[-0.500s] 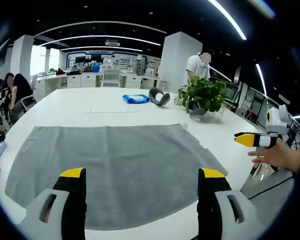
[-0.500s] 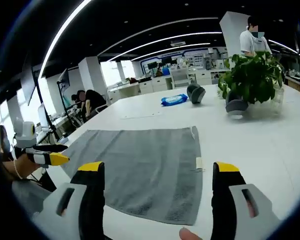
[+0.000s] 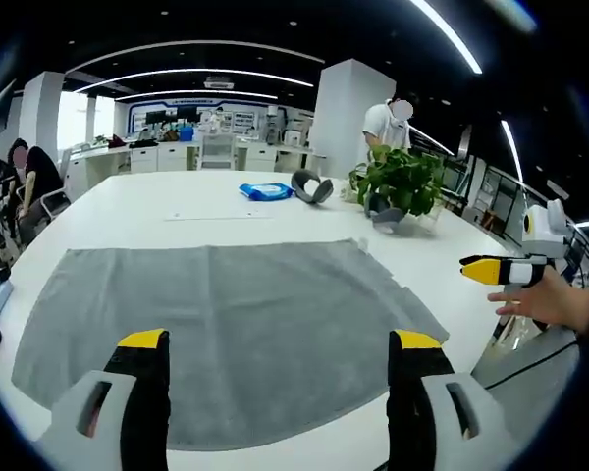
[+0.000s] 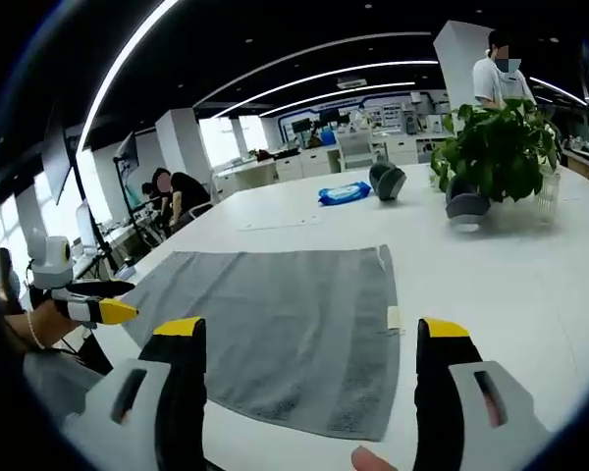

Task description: Fold the towel on the table until its edges align and the towel forms a compact rectangular stack.

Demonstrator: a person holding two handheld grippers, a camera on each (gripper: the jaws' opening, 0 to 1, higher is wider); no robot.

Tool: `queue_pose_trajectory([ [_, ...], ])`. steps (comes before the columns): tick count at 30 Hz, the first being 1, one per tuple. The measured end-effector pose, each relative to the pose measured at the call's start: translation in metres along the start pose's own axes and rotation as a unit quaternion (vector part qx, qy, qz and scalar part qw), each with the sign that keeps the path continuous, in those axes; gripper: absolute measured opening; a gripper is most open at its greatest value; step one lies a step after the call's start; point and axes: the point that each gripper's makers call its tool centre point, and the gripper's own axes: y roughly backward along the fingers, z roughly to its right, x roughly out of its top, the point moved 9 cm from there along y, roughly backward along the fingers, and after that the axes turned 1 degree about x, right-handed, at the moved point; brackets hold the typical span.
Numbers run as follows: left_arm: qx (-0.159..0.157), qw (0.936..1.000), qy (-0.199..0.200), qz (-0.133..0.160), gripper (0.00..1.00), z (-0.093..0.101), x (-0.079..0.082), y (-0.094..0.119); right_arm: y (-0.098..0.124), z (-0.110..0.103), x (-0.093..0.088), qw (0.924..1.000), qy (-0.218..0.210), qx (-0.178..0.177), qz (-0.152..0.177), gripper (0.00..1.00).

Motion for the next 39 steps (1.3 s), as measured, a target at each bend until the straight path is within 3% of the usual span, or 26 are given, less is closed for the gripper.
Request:
queue_pose_trajectory([
  [39,0.0,1.0,-0.007,-0.004,0.9,0.0006,0.0003,-0.0007,-0.0002,0.0013,0.0002,1.0,0.008,-0.002,-0.003,0.87],
])
